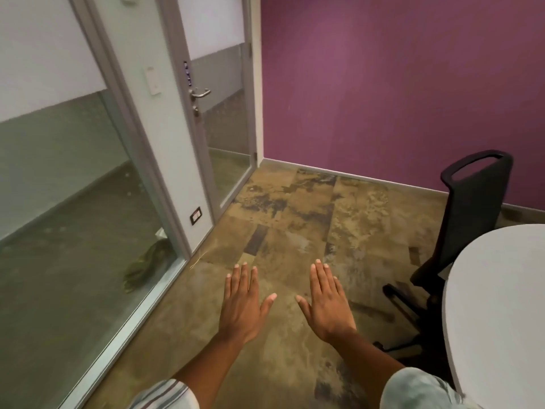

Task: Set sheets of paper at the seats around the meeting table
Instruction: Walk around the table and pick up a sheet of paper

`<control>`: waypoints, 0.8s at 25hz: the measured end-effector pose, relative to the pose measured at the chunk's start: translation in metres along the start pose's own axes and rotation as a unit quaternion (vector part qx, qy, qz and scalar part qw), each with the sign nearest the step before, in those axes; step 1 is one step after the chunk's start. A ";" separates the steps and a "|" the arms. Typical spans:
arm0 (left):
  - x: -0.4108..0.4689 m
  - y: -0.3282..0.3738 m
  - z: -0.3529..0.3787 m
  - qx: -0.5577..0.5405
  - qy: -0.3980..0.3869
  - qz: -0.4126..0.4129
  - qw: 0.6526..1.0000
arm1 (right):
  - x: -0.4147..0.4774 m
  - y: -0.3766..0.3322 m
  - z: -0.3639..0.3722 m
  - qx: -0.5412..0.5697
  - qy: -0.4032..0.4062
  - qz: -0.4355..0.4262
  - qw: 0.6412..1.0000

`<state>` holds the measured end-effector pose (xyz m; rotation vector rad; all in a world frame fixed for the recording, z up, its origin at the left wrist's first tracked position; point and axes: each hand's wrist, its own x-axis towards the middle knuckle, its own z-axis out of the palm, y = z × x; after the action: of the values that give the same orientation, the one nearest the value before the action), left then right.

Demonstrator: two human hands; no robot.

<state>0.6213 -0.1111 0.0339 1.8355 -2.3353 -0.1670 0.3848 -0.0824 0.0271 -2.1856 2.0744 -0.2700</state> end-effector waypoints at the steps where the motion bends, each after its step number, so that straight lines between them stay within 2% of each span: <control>1: 0.023 0.000 0.002 -0.005 0.004 0.011 1.000 | 0.016 0.007 0.002 -0.005 0.003 0.012 1.000; 7: 0.170 0.015 0.033 -0.013 -0.019 0.069 0.997 | 0.124 0.070 0.011 0.001 0.013 0.094 0.996; 20: 0.530 0.122 0.066 0.026 -0.072 0.156 0.985 | 0.391 0.247 -0.011 0.027 0.021 0.160 0.986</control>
<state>0.3699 -0.5980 0.0254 1.4958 -2.7133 -0.2069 0.1594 -0.4856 0.0064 -1.7929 2.3668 -0.3348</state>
